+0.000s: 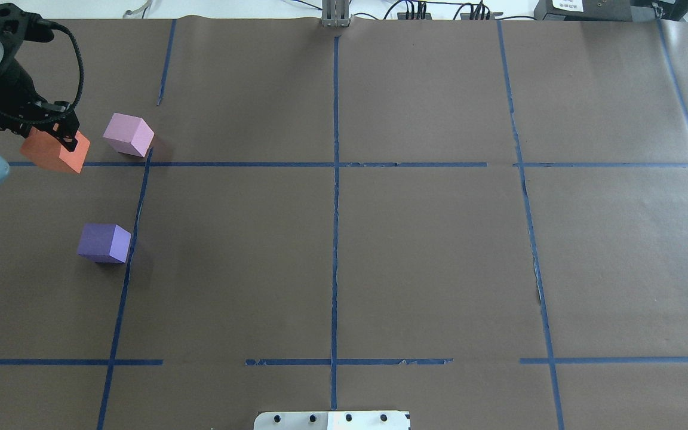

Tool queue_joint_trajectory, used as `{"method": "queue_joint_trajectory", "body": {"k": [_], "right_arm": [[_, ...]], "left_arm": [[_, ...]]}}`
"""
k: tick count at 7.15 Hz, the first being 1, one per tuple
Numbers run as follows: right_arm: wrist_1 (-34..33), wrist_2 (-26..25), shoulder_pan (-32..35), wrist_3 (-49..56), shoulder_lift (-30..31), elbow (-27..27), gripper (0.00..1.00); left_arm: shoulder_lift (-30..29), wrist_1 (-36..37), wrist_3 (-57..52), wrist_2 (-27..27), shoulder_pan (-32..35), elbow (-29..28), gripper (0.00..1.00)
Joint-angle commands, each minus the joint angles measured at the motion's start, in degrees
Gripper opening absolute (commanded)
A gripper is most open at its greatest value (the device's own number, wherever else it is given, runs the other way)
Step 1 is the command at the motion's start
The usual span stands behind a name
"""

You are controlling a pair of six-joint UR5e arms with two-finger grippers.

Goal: Arrange blocks in a line
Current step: 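Slide the orange cube with the left gripper toward the lavender and purple cubes, then adjust the orange cube into line between the other cubes with the left gripper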

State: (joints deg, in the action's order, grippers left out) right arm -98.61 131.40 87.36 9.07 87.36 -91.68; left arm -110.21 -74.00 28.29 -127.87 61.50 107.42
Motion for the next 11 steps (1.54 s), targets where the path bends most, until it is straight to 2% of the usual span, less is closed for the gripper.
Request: {"method": "queue_joint_trajectory", "body": {"k": [1, 2, 4, 6, 8, 11], "right_arm": [[0.0, 0.0, 0.0, 0.0, 0.0, 0.0, 1.0], [0.0, 0.0, 0.0, 0.1, 0.0, -0.1, 1.0], [0.0, 0.0, 0.0, 0.1, 0.0, 0.0, 1.0], [0.0, 0.0, 0.0, 0.0, 0.0, 0.0, 1.0], [0.0, 0.0, 0.0, 0.0, 0.0, 0.0, 1.0], [0.0, 0.0, 0.0, 0.0, 0.0, 0.0, 1.0]], "left_arm": [[2.2, -8.7, 0.3, -3.3, -0.5, -7.0, 0.12], [1.9, -11.8, 0.5, -4.1, -0.8, -10.0, 0.12], [1.8, -19.6, 8.0, -4.1, -3.6, -13.7, 0.11], [1.2, -20.3, 8.3, -4.1, -5.5, -15.9, 0.11], [1.2, -24.5, 9.0, -4.1, -6.3, -18.9, 0.11], [1.1, -26.4, 9.6, -4.1, -6.7, -20.6, 0.1]]}}
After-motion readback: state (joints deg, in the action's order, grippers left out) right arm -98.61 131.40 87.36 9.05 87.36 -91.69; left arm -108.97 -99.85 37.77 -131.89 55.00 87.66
